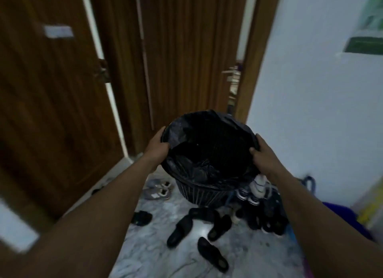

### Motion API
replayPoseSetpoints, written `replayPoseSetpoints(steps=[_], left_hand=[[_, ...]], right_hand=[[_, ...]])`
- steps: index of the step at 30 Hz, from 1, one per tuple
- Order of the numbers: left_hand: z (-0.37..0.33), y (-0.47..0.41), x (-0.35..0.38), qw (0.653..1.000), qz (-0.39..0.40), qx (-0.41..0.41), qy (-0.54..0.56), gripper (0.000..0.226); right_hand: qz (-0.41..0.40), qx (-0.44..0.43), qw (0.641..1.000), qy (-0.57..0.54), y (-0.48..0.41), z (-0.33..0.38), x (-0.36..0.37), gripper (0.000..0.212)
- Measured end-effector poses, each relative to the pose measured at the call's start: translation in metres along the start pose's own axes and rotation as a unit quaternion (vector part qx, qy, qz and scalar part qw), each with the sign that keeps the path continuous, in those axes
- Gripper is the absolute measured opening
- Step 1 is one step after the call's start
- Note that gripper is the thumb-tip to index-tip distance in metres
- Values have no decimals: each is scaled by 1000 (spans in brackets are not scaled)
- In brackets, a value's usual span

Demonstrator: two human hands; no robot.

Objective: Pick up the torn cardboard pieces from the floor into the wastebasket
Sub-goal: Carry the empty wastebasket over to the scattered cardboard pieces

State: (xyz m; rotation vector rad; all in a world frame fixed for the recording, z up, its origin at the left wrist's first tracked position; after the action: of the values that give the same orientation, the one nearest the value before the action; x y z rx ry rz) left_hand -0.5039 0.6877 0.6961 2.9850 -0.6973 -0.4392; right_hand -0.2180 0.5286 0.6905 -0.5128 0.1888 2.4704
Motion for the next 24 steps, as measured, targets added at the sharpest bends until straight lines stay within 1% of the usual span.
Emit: replayPoseSetpoints(steps=[5,8,12,14,16,18,21,22,24], left_hand=[[36,26,-142,989,-147,-22,18,74],[56,51,-217,973,-224,-28,40,66],[83,92,-304,950,-304,-28,62,58],[97,115,-341,929,-363,-38,67,56],[115,142,-378,903,-420,-67,62,59],[132,176,-416,886,-455,-77,52,56],[155,232,-466,854,-509,-94,56,49],[162,252,-479,840,-530,-100,60,51],[176,291,-503,809,-572,-112,73,58]], right_hand=[[135,-25,990,-22,-30,76,147,61],[207,-42,977,-30,-34,120,236,62],[292,-79,952,-45,-22,177,351,54],[337,-107,935,-39,-13,201,406,50],[380,-129,915,-39,3,224,457,46],[421,-147,895,-32,24,244,508,44],[486,-163,858,-24,63,268,585,53],[509,-162,846,-16,80,277,608,56],[543,-174,822,-15,113,292,654,55]])
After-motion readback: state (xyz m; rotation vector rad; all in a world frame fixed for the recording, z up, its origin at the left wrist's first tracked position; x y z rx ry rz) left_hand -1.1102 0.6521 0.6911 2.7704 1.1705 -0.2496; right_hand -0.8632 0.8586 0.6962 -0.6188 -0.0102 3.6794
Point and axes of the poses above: each hand's wrist, its own y-axis away from the middle knuckle, its own x-axis out of the palm, z = x × y, the point moved 1 cm from there along -y, towards the middle knuckle, and after that the axes turned 6 degrees about -y, right-handed, at the moved point
